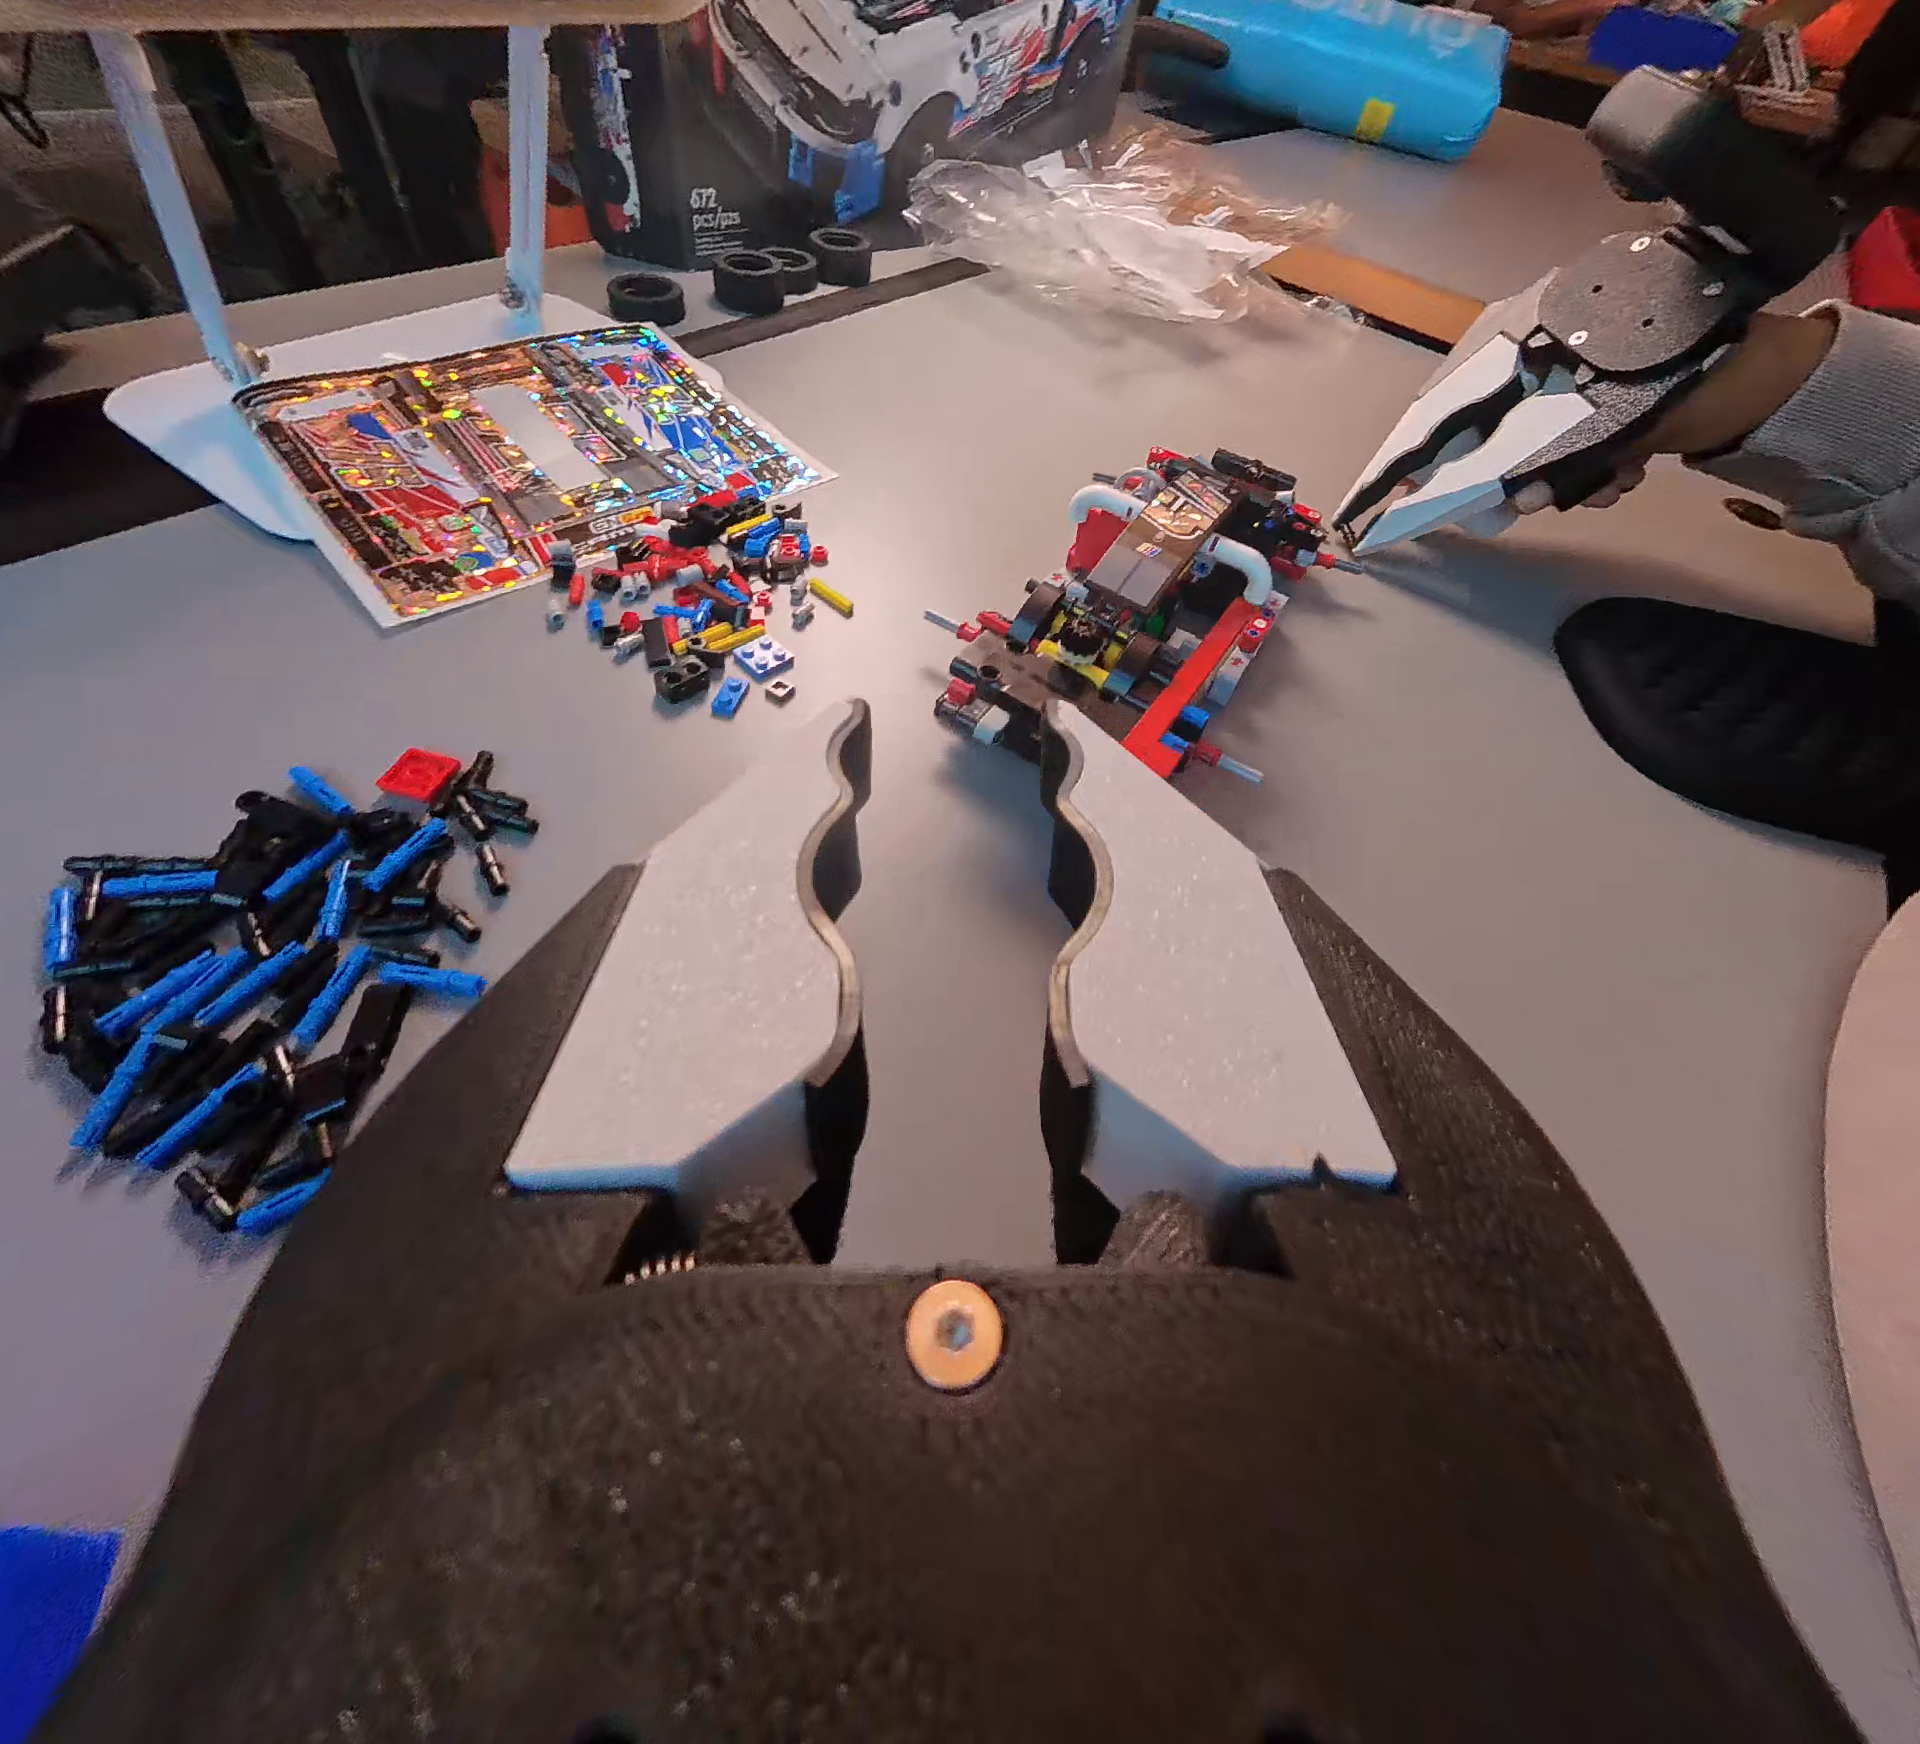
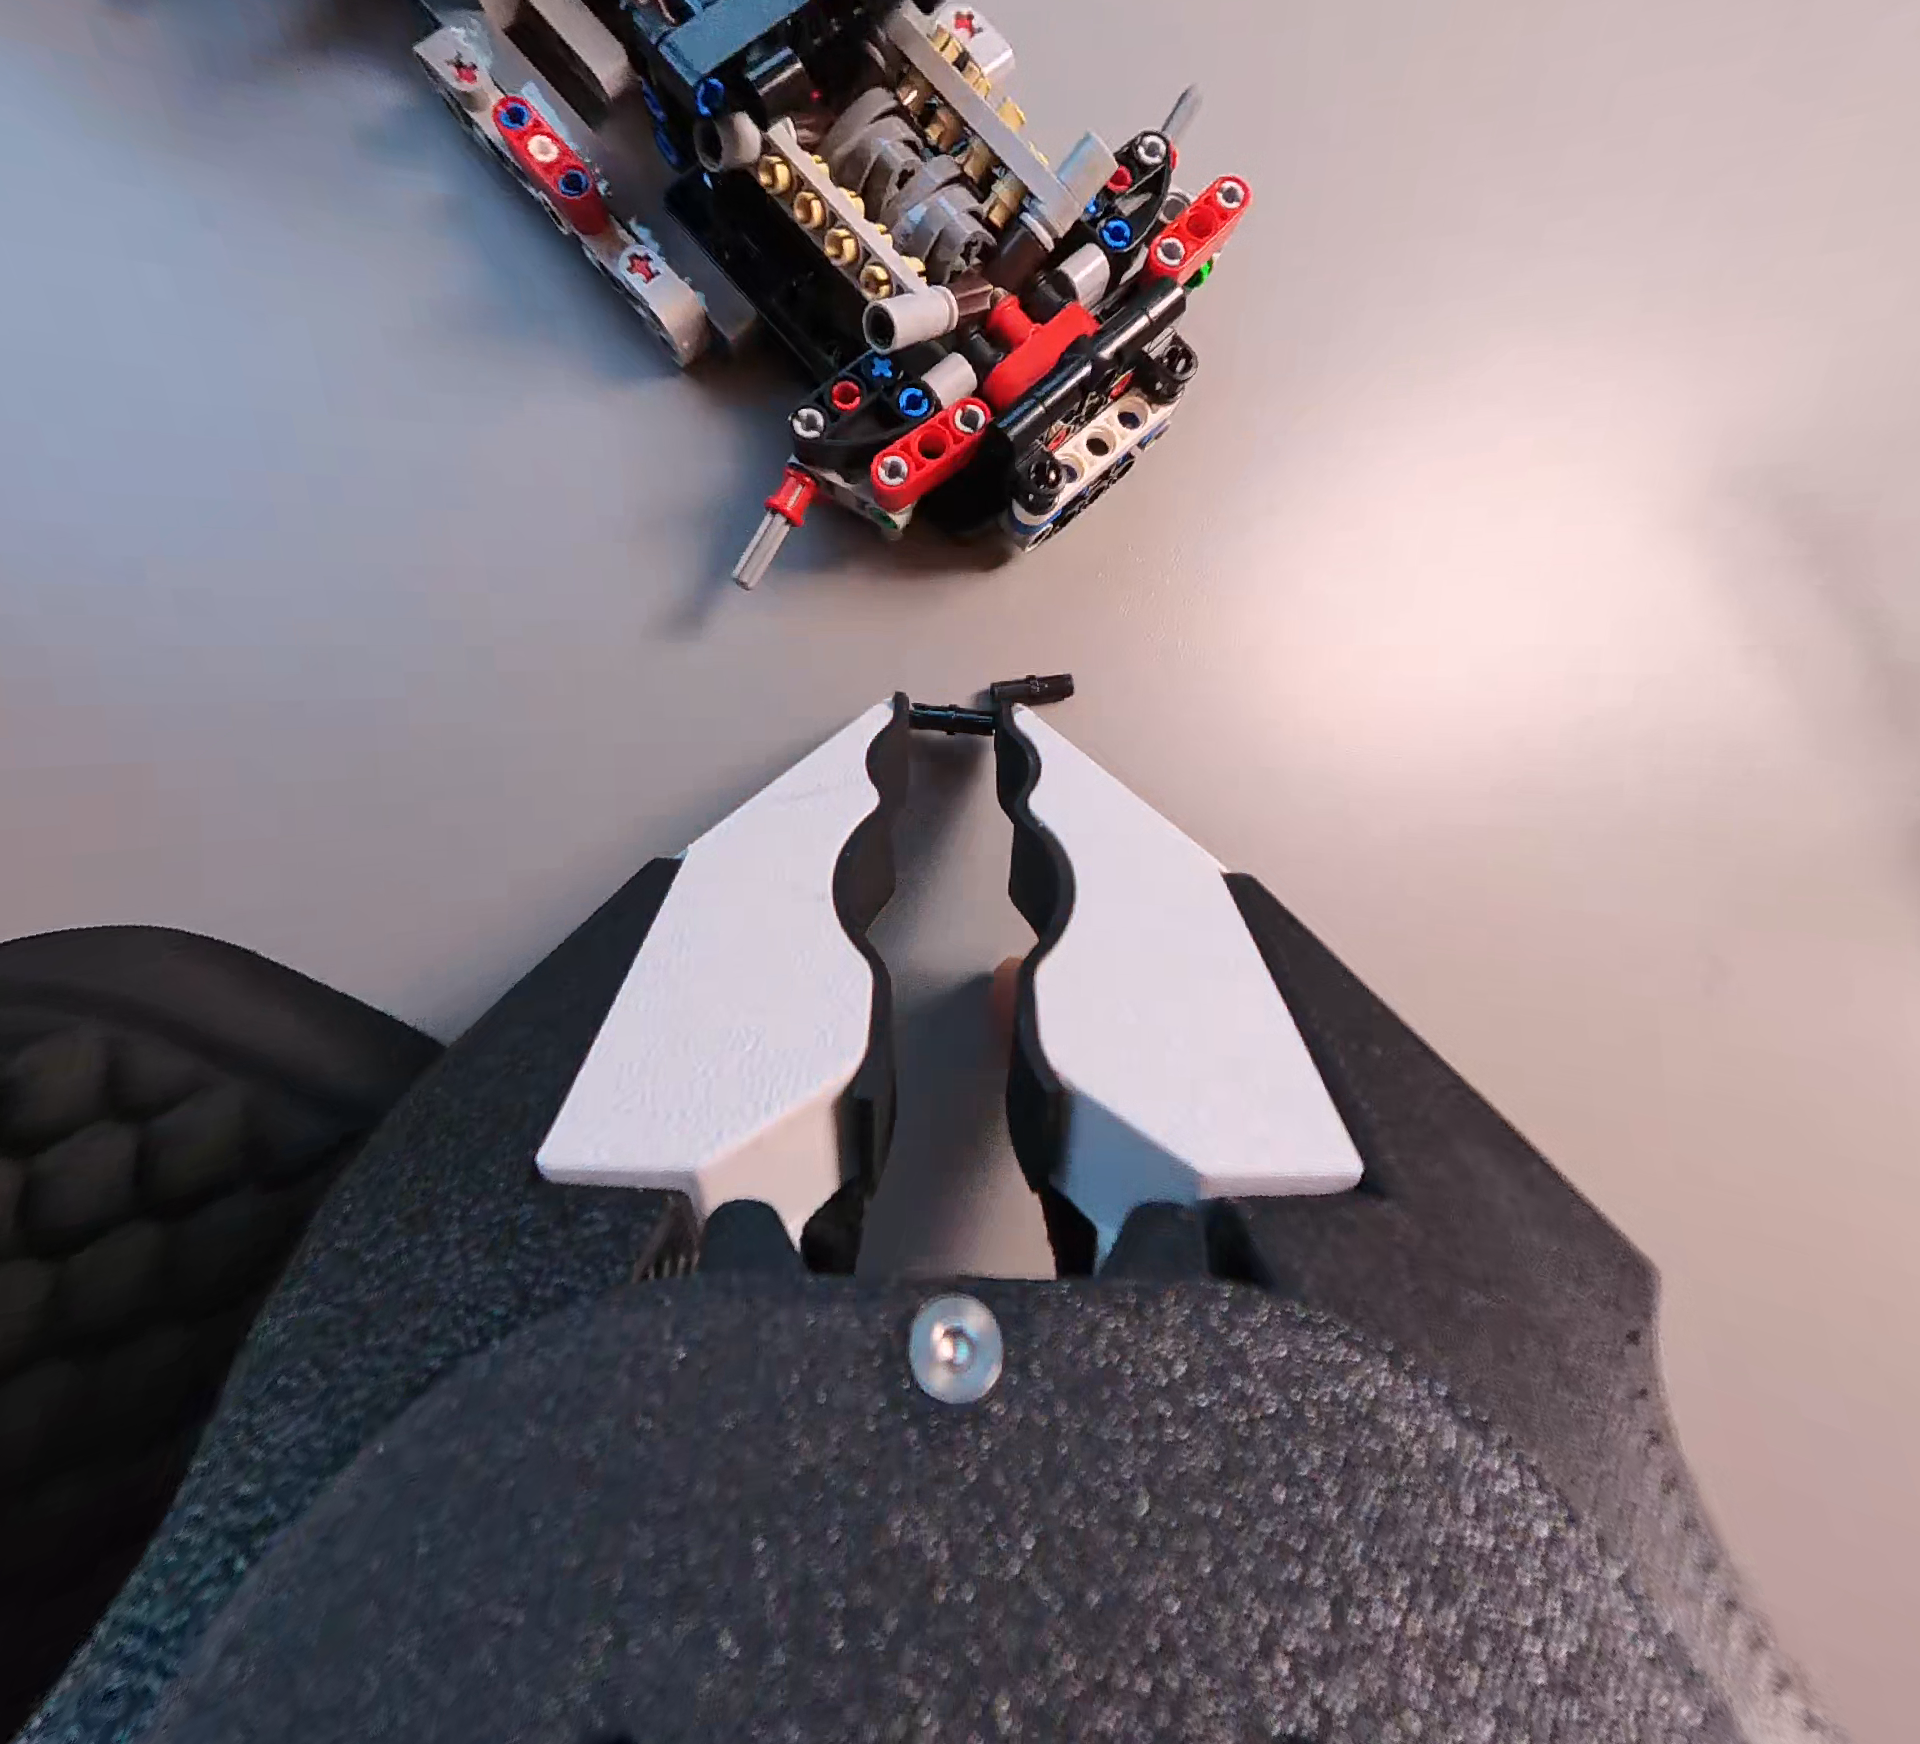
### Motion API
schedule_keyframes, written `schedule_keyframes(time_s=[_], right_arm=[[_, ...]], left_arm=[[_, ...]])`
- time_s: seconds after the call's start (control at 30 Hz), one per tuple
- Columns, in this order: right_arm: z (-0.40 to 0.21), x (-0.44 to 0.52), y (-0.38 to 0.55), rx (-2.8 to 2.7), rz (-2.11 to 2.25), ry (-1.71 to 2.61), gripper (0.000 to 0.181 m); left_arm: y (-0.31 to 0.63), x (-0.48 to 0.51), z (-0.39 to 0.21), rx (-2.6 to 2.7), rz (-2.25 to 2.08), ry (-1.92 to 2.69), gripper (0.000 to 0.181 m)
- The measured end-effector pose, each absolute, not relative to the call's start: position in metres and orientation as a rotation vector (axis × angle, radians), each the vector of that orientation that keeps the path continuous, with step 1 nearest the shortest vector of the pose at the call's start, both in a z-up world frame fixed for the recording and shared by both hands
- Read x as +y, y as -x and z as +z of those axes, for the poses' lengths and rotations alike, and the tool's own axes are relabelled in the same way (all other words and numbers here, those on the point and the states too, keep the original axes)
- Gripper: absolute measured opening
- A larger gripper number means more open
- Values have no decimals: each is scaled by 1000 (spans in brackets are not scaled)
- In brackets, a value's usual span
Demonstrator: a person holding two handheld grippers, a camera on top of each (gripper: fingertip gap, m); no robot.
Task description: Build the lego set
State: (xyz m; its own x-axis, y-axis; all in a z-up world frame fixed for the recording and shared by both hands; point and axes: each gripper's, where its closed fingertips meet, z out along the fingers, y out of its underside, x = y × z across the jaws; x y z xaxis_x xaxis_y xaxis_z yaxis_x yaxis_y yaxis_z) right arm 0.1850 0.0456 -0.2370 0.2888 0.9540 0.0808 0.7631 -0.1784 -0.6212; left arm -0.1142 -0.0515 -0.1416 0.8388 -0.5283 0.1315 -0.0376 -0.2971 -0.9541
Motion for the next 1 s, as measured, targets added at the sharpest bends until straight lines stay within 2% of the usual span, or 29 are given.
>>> schedule_keyframes(time_s=[0.27,0.37,0.83,1.0], right_arm=[[-240,53,-181,-1529,424,2037,15],[-238,53,-180,-1507,429,2028,28],[-117,25,-147,-981,806,1517,38],[-107,5,-126,-915,885,1415,39]], left_arm=[[132,-53,-143,353,-499,1821,32],[147,-52,-135,323,-454,1801,33],[286,-92,-82,77,-152,1807,29],[325,-106,-88,34,-26,1911,31]])
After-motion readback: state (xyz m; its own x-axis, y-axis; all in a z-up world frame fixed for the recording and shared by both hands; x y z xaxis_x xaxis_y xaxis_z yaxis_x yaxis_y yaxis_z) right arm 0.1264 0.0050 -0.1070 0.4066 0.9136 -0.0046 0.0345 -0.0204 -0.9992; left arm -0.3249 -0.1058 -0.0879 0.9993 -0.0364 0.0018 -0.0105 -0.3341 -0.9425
